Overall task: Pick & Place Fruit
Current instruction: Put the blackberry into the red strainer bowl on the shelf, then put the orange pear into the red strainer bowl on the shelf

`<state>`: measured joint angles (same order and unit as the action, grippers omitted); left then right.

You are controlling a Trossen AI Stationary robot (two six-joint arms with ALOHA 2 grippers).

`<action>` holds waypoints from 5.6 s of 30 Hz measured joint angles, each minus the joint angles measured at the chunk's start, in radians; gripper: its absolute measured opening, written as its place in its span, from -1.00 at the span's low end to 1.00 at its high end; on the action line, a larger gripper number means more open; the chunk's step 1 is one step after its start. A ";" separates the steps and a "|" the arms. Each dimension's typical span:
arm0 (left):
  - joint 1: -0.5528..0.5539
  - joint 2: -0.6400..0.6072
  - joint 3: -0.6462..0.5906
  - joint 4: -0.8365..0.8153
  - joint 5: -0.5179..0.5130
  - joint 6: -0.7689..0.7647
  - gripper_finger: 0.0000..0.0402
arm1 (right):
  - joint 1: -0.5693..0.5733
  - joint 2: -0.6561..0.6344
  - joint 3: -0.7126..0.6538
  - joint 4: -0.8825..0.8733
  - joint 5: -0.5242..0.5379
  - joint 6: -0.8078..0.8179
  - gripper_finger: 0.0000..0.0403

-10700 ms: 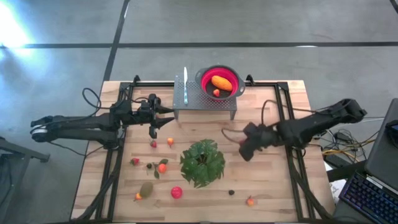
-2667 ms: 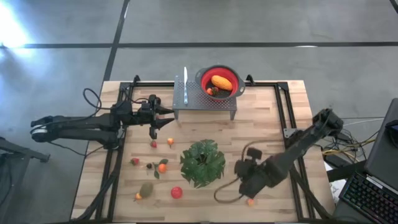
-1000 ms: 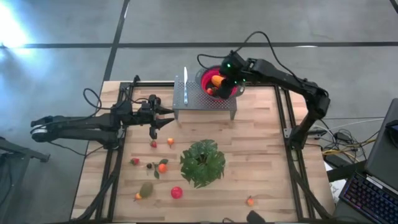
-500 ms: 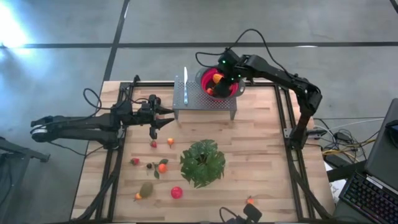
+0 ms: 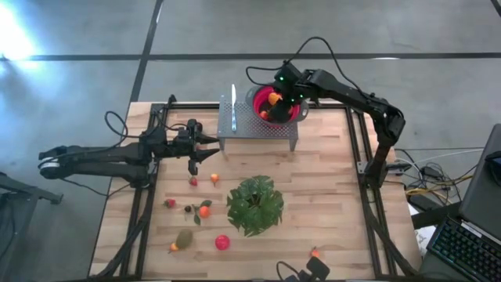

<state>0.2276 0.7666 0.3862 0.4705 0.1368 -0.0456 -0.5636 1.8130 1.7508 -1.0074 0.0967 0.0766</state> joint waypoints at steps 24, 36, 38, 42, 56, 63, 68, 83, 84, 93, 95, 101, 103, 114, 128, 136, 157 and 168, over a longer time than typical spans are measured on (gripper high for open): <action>0.000 0.000 0.000 0.000 0.000 0.000 -0.17 | 0.031 -0.007 0.175 -0.193 0.011 -0.004 0.28; 0.000 0.000 0.000 0.000 0.000 0.000 -0.17 | 0.286 -0.011 0.299 -0.560 0.054 0.144 0.10; 0.000 0.000 0.000 0.000 0.000 0.000 -0.17 | 0.341 -0.021 0.286 -0.564 0.063 0.175 0.10; 0.000 0.000 0.000 0.000 0.000 0.000 -0.17 | 0.463 -0.046 0.253 -0.563 0.062 0.240 0.12; 0.000 0.000 0.000 0.000 0.000 -0.005 -0.17 | 0.897 -0.130 0.046 -0.563 0.109 0.654 0.21; 0.000 0.000 0.000 0.000 0.000 -0.006 -0.17 | 1.080 -0.130 -0.031 -0.553 0.114 0.898 0.11; 0.000 0.000 0.000 0.000 0.000 -0.006 -0.17 | 1.193 -0.129 -0.079 -0.488 0.115 1.081 0.09; 0.000 0.000 0.000 0.000 0.000 -0.007 -0.17 | 1.403 -0.058 -0.155 -0.303 0.110 1.403 0.27; 0.000 0.000 0.000 0.000 0.000 -0.007 -0.17 | 1.408 -0.052 -0.155 -0.298 0.109 1.419 0.28; 0.000 0.000 -0.001 0.000 0.000 -0.008 -0.17 | 1.424 0.031 -0.154 -0.273 0.032 1.571 0.21; 0.000 0.000 -0.006 0.000 0.000 -0.008 -0.17 | 1.424 0.053 -0.154 -0.252 -0.001 1.596 0.19; 0.000 0.000 -0.016 0.000 0.000 -0.008 -0.17 | 1.425 0.101 -0.154 -0.195 -0.022 1.671 0.22; 0.000 0.000 -0.016 -0.001 0.000 -0.008 -0.17 | 1.425 0.117 -0.154 -0.172 -0.023 1.692 0.26; 0.000 0.000 -0.017 0.000 0.000 0.041 -0.17 | 1.425 0.233 -0.154 -0.130 -0.066 1.767 0.38; 0.000 0.000 -0.017 0.000 0.000 0.050 -0.17 | 1.425 0.313 -0.154 -0.103 -0.072 1.809 0.20; 0.000 0.000 -0.017 0.000 0.000 0.050 -0.17 | 1.425 0.347 -0.158 -0.110 -0.071 1.791 0.12; 0.000 0.000 -0.017 0.000 0.000 0.050 -0.17 | 1.425 0.347 -0.160 -0.110 -0.072 1.762 -0.34; 0.000 0.000 -0.017 0.000 0.000 0.050 -0.17 | 1.424 0.347 -0.160 -0.109 -0.074 1.746 -0.31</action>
<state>0.2272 0.7666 0.3695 0.4709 0.1368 0.0044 0.8606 2.1601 1.5909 -1.1168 0.0223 1.8224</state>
